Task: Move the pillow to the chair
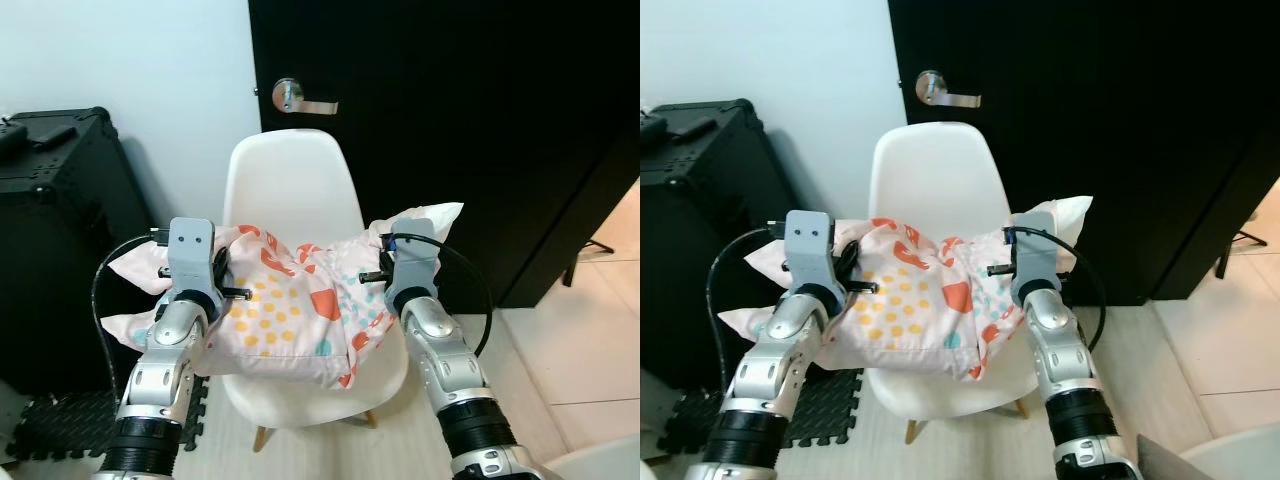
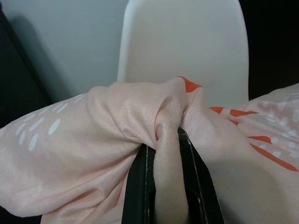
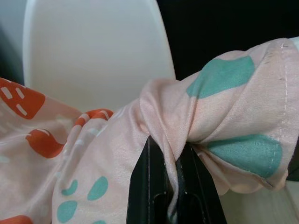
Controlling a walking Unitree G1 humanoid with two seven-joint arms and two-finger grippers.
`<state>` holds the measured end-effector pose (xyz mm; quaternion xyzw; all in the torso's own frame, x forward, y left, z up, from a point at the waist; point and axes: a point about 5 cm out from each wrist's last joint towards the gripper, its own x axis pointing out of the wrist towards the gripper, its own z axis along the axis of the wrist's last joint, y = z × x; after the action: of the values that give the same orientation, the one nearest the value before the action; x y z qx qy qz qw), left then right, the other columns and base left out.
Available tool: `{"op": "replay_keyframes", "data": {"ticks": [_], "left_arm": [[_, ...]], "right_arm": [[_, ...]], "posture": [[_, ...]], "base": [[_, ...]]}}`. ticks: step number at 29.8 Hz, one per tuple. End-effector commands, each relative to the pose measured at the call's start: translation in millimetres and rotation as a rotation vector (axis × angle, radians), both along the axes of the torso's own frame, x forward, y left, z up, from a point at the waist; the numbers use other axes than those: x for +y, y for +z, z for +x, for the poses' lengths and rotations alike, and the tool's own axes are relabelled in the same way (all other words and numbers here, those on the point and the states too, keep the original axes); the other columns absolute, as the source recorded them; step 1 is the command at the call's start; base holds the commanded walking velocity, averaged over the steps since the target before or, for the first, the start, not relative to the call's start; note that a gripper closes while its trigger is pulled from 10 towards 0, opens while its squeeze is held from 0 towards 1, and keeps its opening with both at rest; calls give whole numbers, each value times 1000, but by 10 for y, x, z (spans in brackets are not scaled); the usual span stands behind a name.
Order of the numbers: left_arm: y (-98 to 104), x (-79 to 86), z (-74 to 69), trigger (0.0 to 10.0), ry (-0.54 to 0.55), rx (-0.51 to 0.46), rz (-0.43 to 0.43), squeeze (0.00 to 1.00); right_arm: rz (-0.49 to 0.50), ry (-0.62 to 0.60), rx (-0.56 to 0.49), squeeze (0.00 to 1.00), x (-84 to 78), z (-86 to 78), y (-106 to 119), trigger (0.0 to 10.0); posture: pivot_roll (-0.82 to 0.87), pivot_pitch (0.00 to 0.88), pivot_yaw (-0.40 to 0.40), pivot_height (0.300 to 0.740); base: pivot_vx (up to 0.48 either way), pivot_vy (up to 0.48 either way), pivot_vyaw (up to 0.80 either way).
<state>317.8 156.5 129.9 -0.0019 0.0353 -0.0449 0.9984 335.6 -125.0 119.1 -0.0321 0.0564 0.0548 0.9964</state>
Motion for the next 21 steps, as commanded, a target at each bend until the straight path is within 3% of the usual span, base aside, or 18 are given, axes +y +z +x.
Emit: {"op": "replay_keyframes", "data": {"ticks": [1,6,21], "left_arm": [[65,-12,14,10000,-17,-26,14,0],[54,-5,25,10000,-12,-21,31,0],[15,-4,32,10000,5,6,36,0]], "right_arm": [[14,43,-46,0,97,22,103,10000],[9,53,-27,0,126,21,82,10000],[17,46,-18,0,94,22,75,10000]], "posture": [[39,31,40,710],[37,30,42,710],[35,28,40,646]], "base": [[0,0,0],[0,0,0],[0,0,0]]}}
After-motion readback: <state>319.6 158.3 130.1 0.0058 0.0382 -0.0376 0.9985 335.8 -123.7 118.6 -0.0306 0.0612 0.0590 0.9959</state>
